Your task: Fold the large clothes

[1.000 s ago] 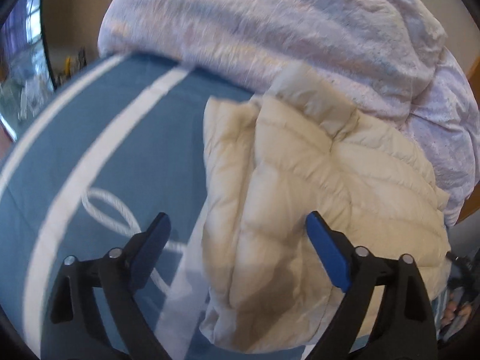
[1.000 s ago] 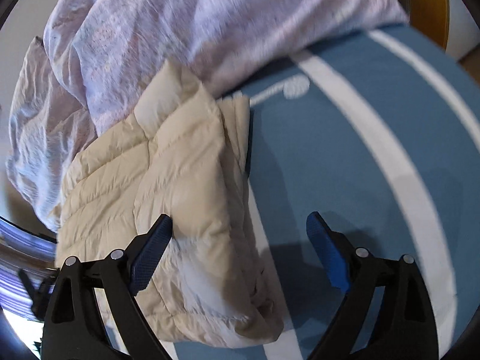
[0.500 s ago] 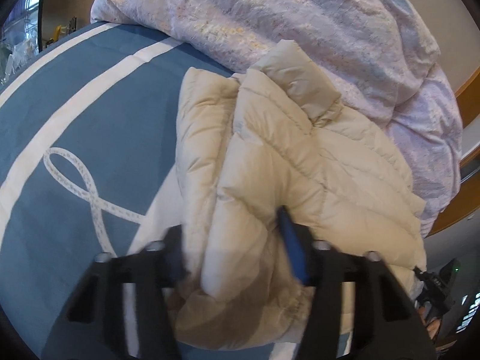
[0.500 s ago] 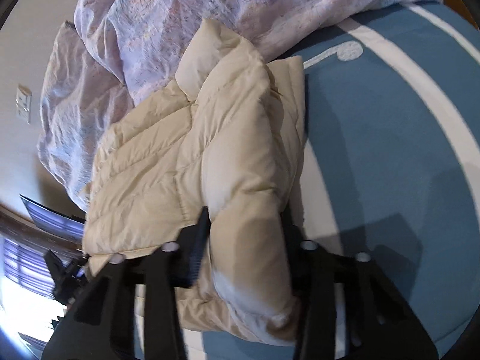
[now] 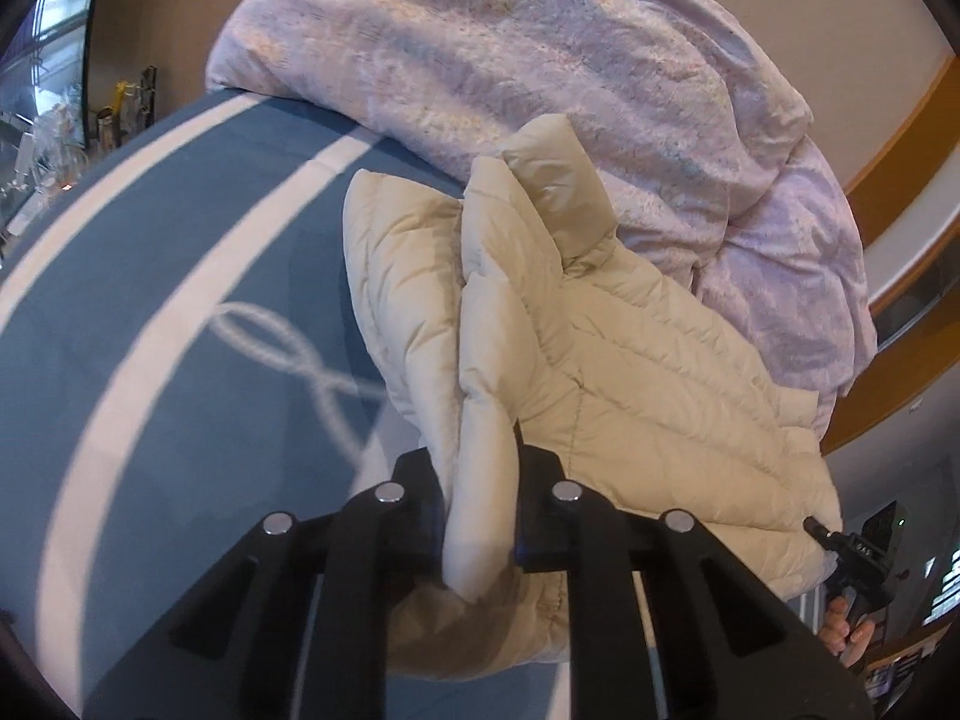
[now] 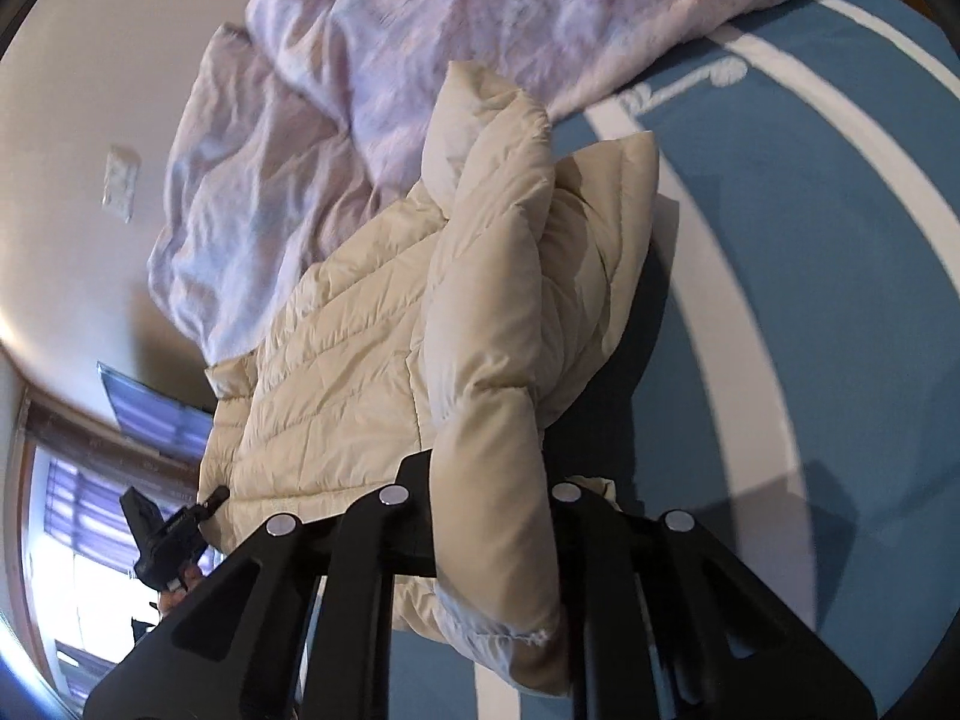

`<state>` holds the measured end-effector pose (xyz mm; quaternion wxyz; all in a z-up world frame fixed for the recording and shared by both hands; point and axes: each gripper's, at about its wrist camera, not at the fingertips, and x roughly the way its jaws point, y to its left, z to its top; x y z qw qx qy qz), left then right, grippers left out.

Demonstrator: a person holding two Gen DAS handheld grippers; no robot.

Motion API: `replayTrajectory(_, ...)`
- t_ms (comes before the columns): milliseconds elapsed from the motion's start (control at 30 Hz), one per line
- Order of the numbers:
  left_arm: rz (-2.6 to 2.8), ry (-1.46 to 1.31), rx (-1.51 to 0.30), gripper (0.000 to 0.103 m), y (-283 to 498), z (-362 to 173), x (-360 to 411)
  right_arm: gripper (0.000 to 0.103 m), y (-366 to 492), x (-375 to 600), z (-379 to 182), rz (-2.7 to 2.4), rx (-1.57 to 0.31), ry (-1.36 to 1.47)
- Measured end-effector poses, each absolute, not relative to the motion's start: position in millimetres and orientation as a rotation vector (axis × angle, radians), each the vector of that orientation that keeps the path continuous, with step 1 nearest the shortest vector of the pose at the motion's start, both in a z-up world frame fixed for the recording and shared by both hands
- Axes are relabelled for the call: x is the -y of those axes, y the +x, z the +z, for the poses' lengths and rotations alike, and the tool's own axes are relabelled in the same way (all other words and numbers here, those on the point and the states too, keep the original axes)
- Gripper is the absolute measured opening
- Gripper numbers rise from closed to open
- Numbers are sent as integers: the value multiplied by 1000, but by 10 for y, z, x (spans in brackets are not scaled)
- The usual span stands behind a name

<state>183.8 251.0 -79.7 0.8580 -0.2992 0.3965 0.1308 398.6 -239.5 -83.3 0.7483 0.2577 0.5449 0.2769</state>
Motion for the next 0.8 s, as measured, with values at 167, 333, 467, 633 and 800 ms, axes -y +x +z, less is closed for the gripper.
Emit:
replayTrajectory(167, 287, -606, -850, 16, 1415, -814, -2529, 14, 3656, 2354, -880, 636, -1225, 571)
replayTrajectory(333, 302, -596, -858, 18, 1189, -860, -2560, 15, 3427, 2386, -912, 639, -1237, 544)
replayTrajectory(467, 325, -578, -875, 26, 1159, -916, -2542, 24, 3342, 2340, -865, 579, -1219, 446)
replayTrajectory(633, 366, -540, -897, 58, 1128, -957, -2517, 62, 3228, 2308, -641, 405, -1134, 211)
replayTrajectory(800, 372, -567, -897, 77, 1097, -987, -2578, 68, 3161, 2264, -276, 280, -978, 95)
